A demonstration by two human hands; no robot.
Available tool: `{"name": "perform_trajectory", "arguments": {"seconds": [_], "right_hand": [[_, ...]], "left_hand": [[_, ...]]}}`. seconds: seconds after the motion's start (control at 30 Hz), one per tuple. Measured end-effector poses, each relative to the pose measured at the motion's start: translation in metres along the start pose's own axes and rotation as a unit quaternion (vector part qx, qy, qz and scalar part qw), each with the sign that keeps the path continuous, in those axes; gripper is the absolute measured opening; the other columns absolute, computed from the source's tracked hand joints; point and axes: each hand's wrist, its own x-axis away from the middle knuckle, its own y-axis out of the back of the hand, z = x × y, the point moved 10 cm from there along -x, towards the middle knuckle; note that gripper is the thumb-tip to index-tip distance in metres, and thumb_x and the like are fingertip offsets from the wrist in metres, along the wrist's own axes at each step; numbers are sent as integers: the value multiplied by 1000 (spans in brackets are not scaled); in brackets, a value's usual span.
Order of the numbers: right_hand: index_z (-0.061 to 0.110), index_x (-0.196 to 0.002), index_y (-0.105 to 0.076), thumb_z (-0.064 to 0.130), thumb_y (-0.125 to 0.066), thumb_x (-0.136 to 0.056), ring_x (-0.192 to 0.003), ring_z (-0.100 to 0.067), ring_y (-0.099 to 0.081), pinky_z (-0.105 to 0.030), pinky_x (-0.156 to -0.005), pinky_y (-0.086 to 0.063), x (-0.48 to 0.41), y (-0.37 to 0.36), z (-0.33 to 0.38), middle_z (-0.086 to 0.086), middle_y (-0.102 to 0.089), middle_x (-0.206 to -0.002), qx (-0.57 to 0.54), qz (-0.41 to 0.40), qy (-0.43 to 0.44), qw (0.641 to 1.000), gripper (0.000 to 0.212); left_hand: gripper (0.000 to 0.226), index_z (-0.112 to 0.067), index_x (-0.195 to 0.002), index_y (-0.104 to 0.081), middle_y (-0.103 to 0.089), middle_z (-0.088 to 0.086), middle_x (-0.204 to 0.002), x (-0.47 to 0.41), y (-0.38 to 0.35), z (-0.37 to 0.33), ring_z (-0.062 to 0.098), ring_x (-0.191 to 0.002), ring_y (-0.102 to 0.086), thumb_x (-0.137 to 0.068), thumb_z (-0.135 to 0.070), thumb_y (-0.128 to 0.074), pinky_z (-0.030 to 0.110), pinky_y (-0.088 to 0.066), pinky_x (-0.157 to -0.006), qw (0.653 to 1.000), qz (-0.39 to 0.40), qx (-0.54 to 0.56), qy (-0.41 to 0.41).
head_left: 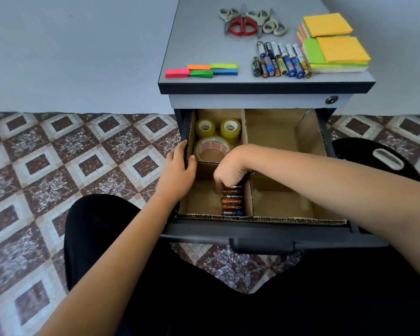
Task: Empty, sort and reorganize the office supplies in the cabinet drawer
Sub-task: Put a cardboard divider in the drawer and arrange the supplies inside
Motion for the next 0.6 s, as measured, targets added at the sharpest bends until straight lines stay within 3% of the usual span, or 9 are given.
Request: {"name": "perform_trajectory", "arguments": {"seconds": [0.17, 0.37, 0.6], "right_hand": [[1, -128, -55, -1, -40, -92, -103, -30, -57, -40, -97, -48, -2, 2, -2, -18, -57, -125, -34, -4, 8, 999, 39], [6, -136, -47, 4, -48, -93, -118, -28, -52, -41, -103, -43, -1, 4, 0, -14, -50, -135, -68, -13, 29, 997, 43], [0, -132, -49, 0, -41, -98, -112, -25, -59, -27, -87, -50, 30, 13, -5, -16, -61, -120, -276, -46, 76, 957, 35]], "left_hand": [[49, -21, -146, -25, -33, 8, -147, 0, 0, 1, 22, -131, -35, -100, -27, -38, 23, -25, -87, 1000, -2, -3, -2], [49, -21, -146, -25, -32, 9, -147, 1, 0, 0, 22, -132, -35, -100, -27, -39, 29, -30, -99, 1000, 1, 2, 1], [49, -21, -146, -26, -33, 9, -146, 0, 0, 1, 23, -132, -35, -100, -28, -39, 30, -31, -99, 1000, 1, -2, -2]]}}
